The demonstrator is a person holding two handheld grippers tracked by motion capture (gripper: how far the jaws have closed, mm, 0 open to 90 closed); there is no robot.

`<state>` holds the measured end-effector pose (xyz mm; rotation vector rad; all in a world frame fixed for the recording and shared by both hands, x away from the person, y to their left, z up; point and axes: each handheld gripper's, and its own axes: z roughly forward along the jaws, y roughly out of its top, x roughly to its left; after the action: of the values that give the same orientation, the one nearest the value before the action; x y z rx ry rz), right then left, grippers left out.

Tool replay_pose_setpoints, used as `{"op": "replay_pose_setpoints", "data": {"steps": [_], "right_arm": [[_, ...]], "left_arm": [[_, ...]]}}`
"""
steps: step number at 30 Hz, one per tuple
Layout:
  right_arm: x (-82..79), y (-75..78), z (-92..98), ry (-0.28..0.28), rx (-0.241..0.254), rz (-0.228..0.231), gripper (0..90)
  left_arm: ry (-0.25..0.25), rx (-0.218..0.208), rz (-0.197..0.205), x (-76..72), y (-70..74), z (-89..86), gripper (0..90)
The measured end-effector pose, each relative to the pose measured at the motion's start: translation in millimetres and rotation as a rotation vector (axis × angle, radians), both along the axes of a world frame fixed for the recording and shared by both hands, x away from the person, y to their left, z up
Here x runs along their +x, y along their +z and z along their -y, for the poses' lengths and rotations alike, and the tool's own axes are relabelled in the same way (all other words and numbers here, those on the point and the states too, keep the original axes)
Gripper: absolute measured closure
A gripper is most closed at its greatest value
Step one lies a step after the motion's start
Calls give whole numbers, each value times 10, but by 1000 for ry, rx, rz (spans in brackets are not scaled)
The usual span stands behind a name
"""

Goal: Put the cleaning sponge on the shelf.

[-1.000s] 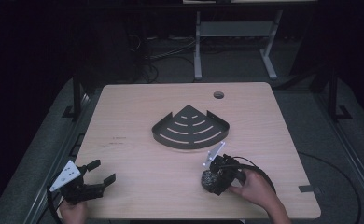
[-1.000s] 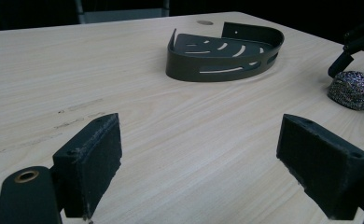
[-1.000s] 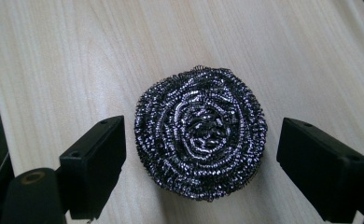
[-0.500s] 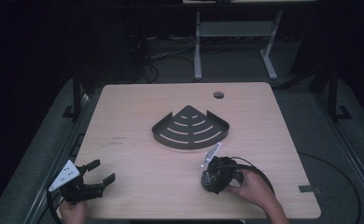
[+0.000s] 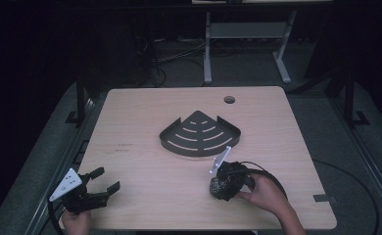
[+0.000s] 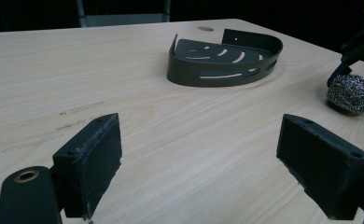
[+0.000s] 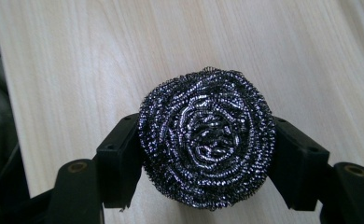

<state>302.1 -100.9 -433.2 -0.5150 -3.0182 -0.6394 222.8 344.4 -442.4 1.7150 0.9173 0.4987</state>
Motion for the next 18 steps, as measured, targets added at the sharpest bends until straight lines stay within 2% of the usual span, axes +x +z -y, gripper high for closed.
{"op": "replay_pose_setpoints", "data": {"steps": [7, 18], "right_arm": [[55, 75, -23, 5, -6, 5, 328], [171, 193, -16, -3, 16, 11, 328]], "left_arm": [[-1, -2, 1, 4, -2, 5, 133], [0, 4, 4, 0, 6, 15, 133]]}}
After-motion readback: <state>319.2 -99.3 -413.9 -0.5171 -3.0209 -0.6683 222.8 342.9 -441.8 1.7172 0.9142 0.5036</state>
